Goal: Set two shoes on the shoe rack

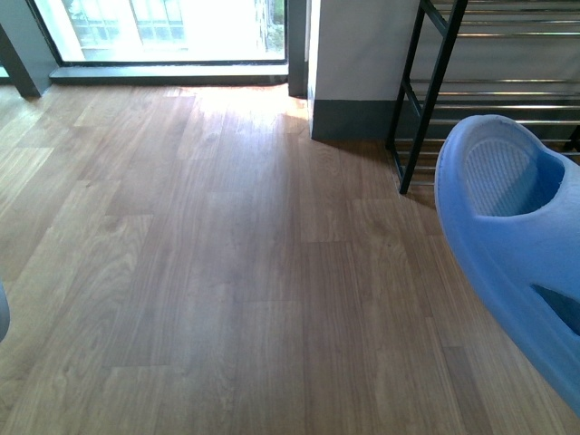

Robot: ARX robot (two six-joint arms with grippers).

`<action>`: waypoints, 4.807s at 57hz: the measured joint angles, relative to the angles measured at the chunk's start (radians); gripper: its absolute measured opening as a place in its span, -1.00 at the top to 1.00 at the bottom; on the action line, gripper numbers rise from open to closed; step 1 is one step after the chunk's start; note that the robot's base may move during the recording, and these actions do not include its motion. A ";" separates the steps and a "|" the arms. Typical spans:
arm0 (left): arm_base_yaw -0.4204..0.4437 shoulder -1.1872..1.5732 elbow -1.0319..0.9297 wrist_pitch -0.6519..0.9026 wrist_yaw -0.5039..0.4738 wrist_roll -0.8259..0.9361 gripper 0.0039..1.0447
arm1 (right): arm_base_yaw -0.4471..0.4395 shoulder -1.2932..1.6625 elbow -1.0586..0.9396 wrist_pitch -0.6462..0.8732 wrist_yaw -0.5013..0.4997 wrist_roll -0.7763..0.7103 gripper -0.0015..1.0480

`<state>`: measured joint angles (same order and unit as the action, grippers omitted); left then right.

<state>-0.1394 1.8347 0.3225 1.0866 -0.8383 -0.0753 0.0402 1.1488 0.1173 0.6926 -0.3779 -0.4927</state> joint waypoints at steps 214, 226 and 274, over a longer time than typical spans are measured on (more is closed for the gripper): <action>-0.003 0.003 0.000 0.000 0.003 0.000 0.97 | 0.104 -0.026 -0.002 0.137 0.081 0.296 0.97; -0.003 0.003 0.000 0.000 0.003 0.000 0.97 | 0.296 0.214 0.355 -0.040 0.313 0.544 0.97; -0.003 0.003 0.000 0.000 0.003 0.000 0.97 | 0.222 1.098 1.142 -0.422 0.866 0.279 0.97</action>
<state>-0.1429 1.8374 0.3229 1.0866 -0.8352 -0.0750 0.2623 2.2467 1.2594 0.2707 0.4877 -0.2134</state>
